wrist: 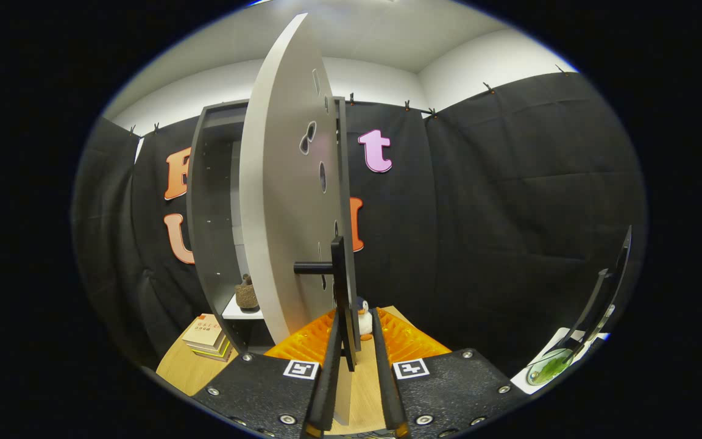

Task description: Open the shoe cabinet door, grab the shoes and put them into the shoe cabinet, then close the shoe cabinet door.

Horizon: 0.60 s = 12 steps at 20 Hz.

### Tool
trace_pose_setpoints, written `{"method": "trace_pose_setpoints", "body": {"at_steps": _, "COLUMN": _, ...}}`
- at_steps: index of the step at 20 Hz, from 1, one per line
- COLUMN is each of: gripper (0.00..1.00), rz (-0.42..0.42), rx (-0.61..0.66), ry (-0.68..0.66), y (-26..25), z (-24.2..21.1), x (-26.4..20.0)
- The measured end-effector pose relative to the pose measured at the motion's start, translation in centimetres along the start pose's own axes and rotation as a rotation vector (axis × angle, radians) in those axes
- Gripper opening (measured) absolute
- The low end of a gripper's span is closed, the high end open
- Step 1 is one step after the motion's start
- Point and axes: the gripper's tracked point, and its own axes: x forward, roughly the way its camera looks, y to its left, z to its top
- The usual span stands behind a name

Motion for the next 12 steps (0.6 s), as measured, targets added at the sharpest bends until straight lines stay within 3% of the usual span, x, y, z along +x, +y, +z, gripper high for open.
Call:
{"method": "trace_pose_setpoints", "body": {"at_steps": 7, "gripper": 0.28, "rz": 0.018, "rx": -0.005, "ry": -0.022, "y": -1.9, "z": 0.6, "x": 0.7}}
{"method": "trace_pose_setpoints", "body": {"at_steps": 12, "gripper": 0.33, "rz": 0.071, "rx": -0.051, "ry": -0.036, "y": -2.7, "z": 1.2, "x": 0.7}}
